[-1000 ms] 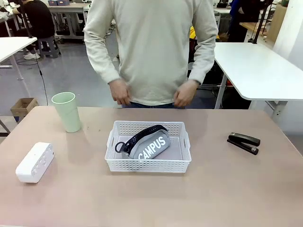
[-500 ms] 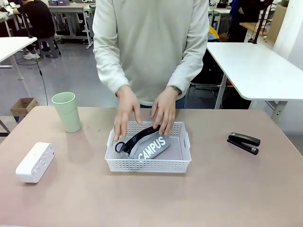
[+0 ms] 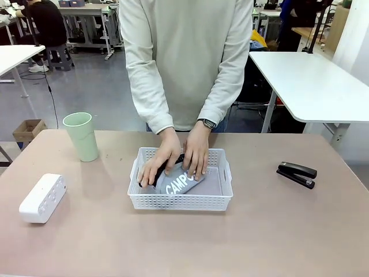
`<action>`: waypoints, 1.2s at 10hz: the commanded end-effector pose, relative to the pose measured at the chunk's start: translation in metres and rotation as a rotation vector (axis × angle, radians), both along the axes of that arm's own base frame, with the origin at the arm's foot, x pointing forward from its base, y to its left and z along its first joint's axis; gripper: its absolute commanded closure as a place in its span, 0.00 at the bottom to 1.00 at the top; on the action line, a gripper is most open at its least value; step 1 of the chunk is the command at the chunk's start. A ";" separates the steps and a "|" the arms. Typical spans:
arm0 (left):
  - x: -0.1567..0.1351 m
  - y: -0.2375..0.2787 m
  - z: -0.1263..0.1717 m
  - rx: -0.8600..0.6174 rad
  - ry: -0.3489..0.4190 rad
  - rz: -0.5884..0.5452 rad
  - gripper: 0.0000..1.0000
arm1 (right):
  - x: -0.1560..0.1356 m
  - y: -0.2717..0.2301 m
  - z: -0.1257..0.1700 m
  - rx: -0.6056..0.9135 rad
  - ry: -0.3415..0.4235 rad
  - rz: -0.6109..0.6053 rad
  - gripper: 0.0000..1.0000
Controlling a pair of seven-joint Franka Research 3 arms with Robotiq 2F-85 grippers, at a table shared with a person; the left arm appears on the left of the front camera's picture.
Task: Efficiently arrange items inside the basket to fit them all.
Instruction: Pick up the Digital clock and place it inside the Organizing basket.
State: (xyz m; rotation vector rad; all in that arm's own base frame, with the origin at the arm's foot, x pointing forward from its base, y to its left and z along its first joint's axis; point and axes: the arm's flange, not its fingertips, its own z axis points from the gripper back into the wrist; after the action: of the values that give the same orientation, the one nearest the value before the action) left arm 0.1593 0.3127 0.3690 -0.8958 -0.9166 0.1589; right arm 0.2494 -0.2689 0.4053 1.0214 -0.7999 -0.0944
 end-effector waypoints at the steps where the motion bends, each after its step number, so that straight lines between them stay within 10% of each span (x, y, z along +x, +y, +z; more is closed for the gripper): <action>1: -0.010 0.001 0.005 0.010 -0.034 0.007 0.00 | -0.011 -0.002 0.007 0.000 -0.032 -0.018 0.00; 8: -0.007 0.004 0.003 0.003 -0.018 0.015 0.00 | -0.011 -0.002 0.007 0.000 -0.032 -0.018 0.00; 12: 0.046 -0.085 0.082 0.455 0.201 -0.381 0.00 | -0.011 -0.002 0.007 0.000 -0.032 -0.018 0.00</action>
State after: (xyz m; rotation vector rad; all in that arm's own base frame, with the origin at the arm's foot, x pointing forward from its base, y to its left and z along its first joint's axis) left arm 0.2052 0.2592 0.4242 -0.7102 -0.6460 -0.1293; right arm 0.2369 -0.2697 0.4121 1.0185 -0.8044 -0.1156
